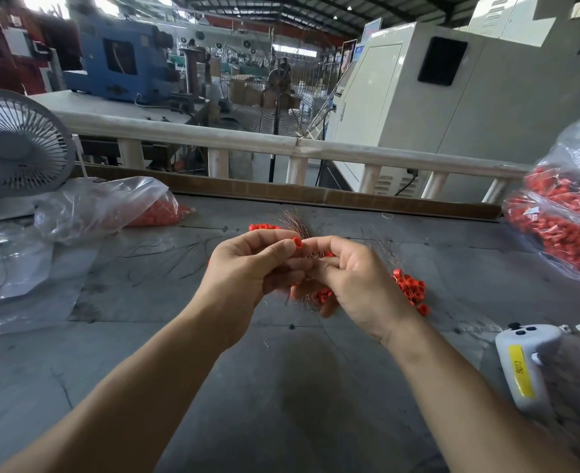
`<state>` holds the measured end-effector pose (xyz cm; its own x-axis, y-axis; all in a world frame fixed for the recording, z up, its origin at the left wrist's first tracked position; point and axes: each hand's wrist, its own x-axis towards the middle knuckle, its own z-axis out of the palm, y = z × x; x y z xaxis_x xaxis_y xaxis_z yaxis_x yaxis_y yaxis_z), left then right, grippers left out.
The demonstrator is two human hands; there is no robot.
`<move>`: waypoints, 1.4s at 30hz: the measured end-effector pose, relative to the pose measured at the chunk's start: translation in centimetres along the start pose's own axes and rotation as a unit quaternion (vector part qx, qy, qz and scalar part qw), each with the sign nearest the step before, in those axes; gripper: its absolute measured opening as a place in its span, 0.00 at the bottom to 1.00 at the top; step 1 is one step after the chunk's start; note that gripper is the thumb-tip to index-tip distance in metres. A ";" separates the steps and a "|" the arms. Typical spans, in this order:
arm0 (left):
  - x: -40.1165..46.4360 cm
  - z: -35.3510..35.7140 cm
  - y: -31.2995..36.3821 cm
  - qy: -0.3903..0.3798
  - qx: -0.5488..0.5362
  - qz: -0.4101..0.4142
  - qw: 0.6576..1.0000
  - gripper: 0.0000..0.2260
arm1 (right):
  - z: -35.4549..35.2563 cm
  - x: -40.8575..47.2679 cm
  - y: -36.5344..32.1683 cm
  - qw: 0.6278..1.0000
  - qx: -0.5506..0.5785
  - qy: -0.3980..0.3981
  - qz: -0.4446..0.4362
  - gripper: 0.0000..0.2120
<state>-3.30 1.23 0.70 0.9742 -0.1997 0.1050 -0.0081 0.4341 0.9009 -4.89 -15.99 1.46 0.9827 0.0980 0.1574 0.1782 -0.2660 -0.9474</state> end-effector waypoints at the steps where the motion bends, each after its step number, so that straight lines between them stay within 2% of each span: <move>1: 0.0 0.0 0.0 0.001 -0.005 -0.004 1.000 0.13 | -0.3 0.2 0.2 1.000 -0.022 0.009 -0.004 0.08; 4: 0.1 -0.1 0.1 0.013 -0.016 -0.007 1.000 0.08 | -2.0 1.0 0.9 0.988 -0.104 0.116 -0.012 0.08; 7: 0.2 -0.2 0.2 0.028 -0.024 -0.012 0.999 0.07 | -4.9 1.5 1.7 0.948 -0.218 0.232 0.014 0.06; 9: 0.2 -0.3 0.1 0.032 -0.023 -0.011 0.999 0.06 | -6.3 1.3 2.0 0.936 -0.274 0.213 0.066 0.06; 11: 0.2 -0.3 0.0 0.033 -0.019 -0.011 0.999 0.06 | -6.6 1.0 2.3 0.936 -0.301 0.149 0.107 0.09; 16: 0.3 -0.3 -0.1 0.039 -0.015 -0.010 0.999 0.06 | -4.7 1.2 2.4 0.935 -0.338 0.058 0.095 0.07; 19: 0.3 -0.3 -0.3 0.041 -0.009 -0.006 0.999 0.06 | -3.5 1.2 2.6 0.927 -0.362 0.040 0.087 0.06; 24: 0.3 -0.2 -0.2 0.040 -0.004 -0.001 0.999 0.05 | -2.6 1.3 2.9 0.911 -0.403 0.059 0.066 0.05; 29: 0.3 -0.2 -0.2 0.042 -0.006 -0.001 0.999 0.05 | -2.9 1.0 2.8 0.944 -0.312 0.098 0.050 0.07; 35: 0.2 -0.1 -0.1 0.038 -0.003 -0.006 0.999 0.06 | -2.5 1.4 3.0 0.965 -0.220 0.139 0.031 0.07; 39: 0.2 0.1 -0.2 0.034 -0.008 -0.005 0.999 0.06 | -2.7 1.5 2.0 0.988 -0.052 0.142 -0.027 0.06; 42: 0.1 0.1 -0.2 0.029 -0.001 -0.004 1.000 0.07 | -2.2 1.3 1.2 0.990 0.068 0.114 -0.049 0.08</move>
<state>-3.17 1.06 0.55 0.9857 -0.1522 0.0730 0.0004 0.4348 0.9005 -3.23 -18.31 1.12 0.9496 -0.1061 0.2948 0.2802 -0.1333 -0.9506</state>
